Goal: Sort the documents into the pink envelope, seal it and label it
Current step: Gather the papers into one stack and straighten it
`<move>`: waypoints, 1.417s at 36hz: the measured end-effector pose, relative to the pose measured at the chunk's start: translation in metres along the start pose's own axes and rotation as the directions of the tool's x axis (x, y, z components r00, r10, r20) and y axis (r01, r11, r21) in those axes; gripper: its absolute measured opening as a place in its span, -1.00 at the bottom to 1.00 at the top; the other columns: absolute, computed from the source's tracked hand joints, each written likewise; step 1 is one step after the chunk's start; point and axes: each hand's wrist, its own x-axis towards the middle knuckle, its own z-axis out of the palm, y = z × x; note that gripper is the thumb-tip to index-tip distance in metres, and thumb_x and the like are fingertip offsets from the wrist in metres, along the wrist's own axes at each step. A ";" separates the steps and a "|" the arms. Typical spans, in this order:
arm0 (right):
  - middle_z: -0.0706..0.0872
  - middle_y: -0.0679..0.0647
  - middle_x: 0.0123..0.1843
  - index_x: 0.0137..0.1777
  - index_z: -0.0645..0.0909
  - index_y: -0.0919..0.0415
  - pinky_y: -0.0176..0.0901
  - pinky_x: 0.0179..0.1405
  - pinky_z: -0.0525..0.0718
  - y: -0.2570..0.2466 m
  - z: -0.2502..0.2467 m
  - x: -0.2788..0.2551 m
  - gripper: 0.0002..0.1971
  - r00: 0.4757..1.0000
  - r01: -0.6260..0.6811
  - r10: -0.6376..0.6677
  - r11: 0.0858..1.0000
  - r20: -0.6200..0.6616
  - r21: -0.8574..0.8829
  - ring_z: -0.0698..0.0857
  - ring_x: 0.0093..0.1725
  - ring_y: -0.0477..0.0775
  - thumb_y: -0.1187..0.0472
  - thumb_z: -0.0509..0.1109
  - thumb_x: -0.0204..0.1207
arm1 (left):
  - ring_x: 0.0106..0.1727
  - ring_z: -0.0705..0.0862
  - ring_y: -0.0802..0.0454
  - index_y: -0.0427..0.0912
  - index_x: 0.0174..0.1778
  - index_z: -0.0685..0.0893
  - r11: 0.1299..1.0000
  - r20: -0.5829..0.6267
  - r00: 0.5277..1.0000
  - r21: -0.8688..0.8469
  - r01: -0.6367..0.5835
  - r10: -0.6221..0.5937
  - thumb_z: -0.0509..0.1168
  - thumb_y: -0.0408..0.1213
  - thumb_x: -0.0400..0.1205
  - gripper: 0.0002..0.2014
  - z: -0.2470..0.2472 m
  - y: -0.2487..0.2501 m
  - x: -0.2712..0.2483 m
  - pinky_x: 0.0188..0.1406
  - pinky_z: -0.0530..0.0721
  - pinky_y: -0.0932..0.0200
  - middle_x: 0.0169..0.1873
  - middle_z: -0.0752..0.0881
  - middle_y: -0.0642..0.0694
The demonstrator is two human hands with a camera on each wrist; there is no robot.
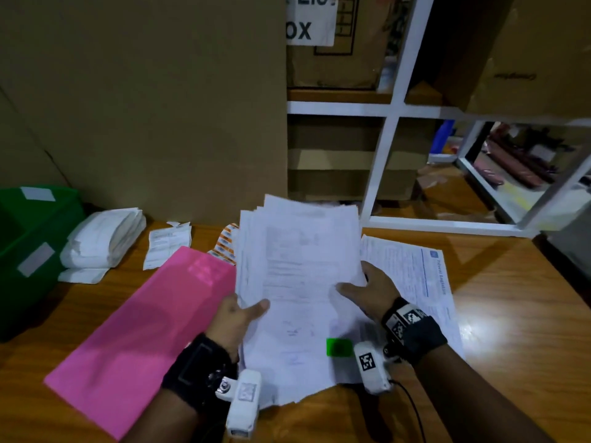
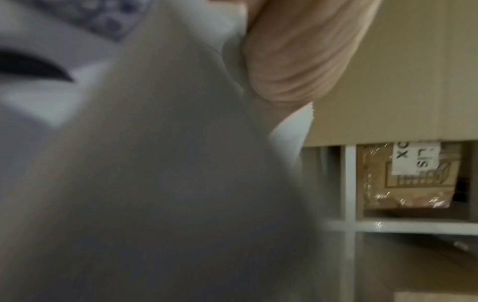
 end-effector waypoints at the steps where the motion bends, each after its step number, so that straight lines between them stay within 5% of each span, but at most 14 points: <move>1: 0.76 -0.19 0.11 0.22 0.61 -0.07 -0.02 0.18 0.70 -0.003 -0.001 -0.002 -0.57 0.999 0.033 -0.033 0.997 -0.006 0.070 0.73 0.14 -0.07 0.00 0.64 0.38 | 0.09 0.82 -0.30 -0.44 0.20 0.74 1.000 0.006 1.000 -0.005 -0.026 0.026 0.36 -0.59 0.61 -0.75 -0.004 0.007 -0.002 0.18 0.77 -0.25 0.14 0.79 -0.42; 4: 0.71 -0.29 0.15 0.28 0.48 -0.17 -0.12 0.18 0.67 -0.018 -0.003 -0.005 -0.37 0.995 0.092 -0.095 0.960 0.001 0.264 0.69 0.16 -0.26 -0.03 0.71 0.28 | 0.18 0.79 -0.31 -0.44 0.32 0.67 0.996 0.073 0.994 -0.039 -0.076 0.079 0.29 -0.61 0.63 -0.67 -0.014 0.030 -0.009 0.15 0.79 -0.14 0.18 0.79 -0.36; 7: 0.76 -0.13 0.29 0.44 0.48 -0.09 0.09 0.29 0.67 -0.030 -0.003 -0.001 -0.24 0.987 0.126 -0.154 0.907 0.038 0.402 0.73 0.28 -0.06 -0.04 0.74 0.26 | 0.18 0.80 -0.28 -0.40 0.35 0.65 0.994 0.089 0.990 -0.010 -0.110 0.110 0.30 -0.59 0.62 -0.64 -0.022 0.046 -0.006 0.03 0.83 -0.01 0.19 0.80 -0.32; 11: 0.78 -0.07 0.27 0.42 0.59 0.13 0.13 0.34 0.69 -0.046 0.005 0.000 -0.44 0.969 0.240 -0.243 0.884 -0.043 0.401 0.74 0.27 -0.08 0.15 0.64 0.42 | 0.25 0.77 -0.32 -0.40 0.40 0.62 0.985 0.061 0.985 0.059 -0.164 0.160 0.34 -0.56 0.62 -0.61 -0.020 0.053 0.011 0.19 0.78 -0.16 0.23 0.79 -0.30; 16: 0.81 -0.03 0.18 0.29 0.66 0.08 0.16 0.24 0.74 -0.063 0.006 0.010 -0.48 0.954 0.287 -0.211 0.841 -0.211 0.458 0.78 0.18 -0.04 0.13 0.71 0.33 | 0.21 0.81 -0.09 -0.21 0.34 0.67 0.909 -0.027 0.926 0.204 -0.363 0.376 0.47 -0.32 0.63 -0.64 -0.003 0.074 0.026 0.21 0.78 -0.13 0.18 0.83 -0.11; 20: 0.74 -0.26 0.05 0.14 0.63 -0.05 -0.43 0.00 0.71 -0.081 -0.010 0.017 -0.60 0.900 0.417 -0.316 0.824 -0.299 0.384 0.71 0.01 -0.47 0.23 0.66 0.37 | 0.08 0.84 0.07 -0.03 0.15 0.70 0.857 -0.011 0.879 0.232 -0.461 0.476 0.39 -0.44 0.67 -0.76 0.011 0.097 0.031 0.00 0.82 0.13 0.03 0.86 0.03; 23: 0.72 -0.21 0.00 0.15 0.63 0.05 -0.69 -0.16 0.57 -0.085 -0.020 0.026 -0.61 0.882 0.451 -0.374 0.848 -0.286 0.280 0.64 -0.11 -0.64 0.18 0.66 0.37 | 0.16 0.81 0.13 0.02 0.17 0.73 0.805 0.039 0.860 0.333 -0.491 0.509 0.51 -0.34 0.59 -0.73 0.014 0.105 0.039 0.08 0.77 0.21 0.08 0.84 0.11; 30: 0.76 -0.10 0.13 0.34 0.55 0.11 -0.36 -0.13 0.75 -0.069 -0.020 0.033 -0.25 0.915 0.390 -0.311 0.842 -0.257 0.372 0.74 0.08 -0.27 -0.04 0.71 0.14 | 0.14 0.81 0.06 -0.17 0.41 0.57 0.866 0.001 0.885 0.205 -0.457 0.466 0.64 -0.38 0.42 -0.36 0.012 0.100 0.056 -0.13 0.81 0.19 0.15 0.81 -0.07; 34: 0.78 -0.03 0.12 0.28 0.55 0.00 -0.07 -0.05 0.83 -0.063 -0.018 0.032 -0.28 0.929 0.350 -0.261 0.848 -0.261 0.399 0.77 0.11 -0.07 -0.07 0.73 0.11 | 0.12 0.82 0.02 -0.06 0.26 0.66 0.886 0.016 0.906 0.203 -0.417 0.423 0.66 -0.34 0.38 -0.46 0.010 0.092 0.063 -0.10 0.83 0.11 0.06 0.85 0.01; 39: 0.79 -0.05 0.06 0.13 0.63 0.06 -0.37 -0.13 0.72 -0.070 -0.005 0.039 -0.57 0.927 0.350 -0.278 0.881 -0.251 0.318 0.77 0.07 -0.04 0.08 0.70 0.31 | 0.07 0.83 0.09 0.03 0.10 0.73 0.885 -0.025 0.908 0.238 -0.400 0.417 0.65 -0.31 0.43 -0.63 0.020 0.088 0.072 0.11 0.80 -0.07 -0.02 0.87 0.11; 43: 0.81 0.01 0.04 0.17 0.70 0.19 -0.33 -0.14 0.72 -0.084 -0.005 0.045 -0.49 0.903 0.388 -0.324 0.896 -0.281 0.215 0.78 0.05 -0.04 -0.04 0.70 0.30 | -0.12 0.81 0.37 0.03 -0.04 0.73 0.845 -0.093 0.848 0.189 -0.500 0.522 0.57 -0.42 0.50 -0.73 0.028 0.098 0.069 -0.01 0.82 0.24 -0.22 0.85 0.24; 47: 0.80 -0.15 -0.02 0.11 0.71 0.10 -0.50 -0.18 0.68 -0.082 -0.023 0.048 -0.50 0.874 0.426 -0.273 0.828 -0.402 0.365 0.76 -0.07 -0.42 0.00 0.73 0.19 | 0.06 0.85 0.07 -0.09 0.07 0.79 0.853 0.045 0.872 0.187 -0.487 0.488 0.61 -0.40 0.46 -0.70 0.046 0.105 0.068 0.10 0.82 0.01 0.04 0.87 -0.05; 51: 0.84 -0.11 0.00 0.09 0.71 0.05 -0.34 -0.17 0.74 -0.067 -0.033 0.046 -0.54 0.895 0.411 -0.267 0.806 -0.358 0.426 0.81 0.01 -0.19 0.11 0.75 0.20 | 0.14 0.83 0.03 -0.17 0.28 0.71 0.873 0.094 0.898 0.211 -0.440 0.430 0.73 -0.16 0.31 -0.38 0.047 0.111 0.081 0.06 0.82 0.01 0.13 0.85 -0.05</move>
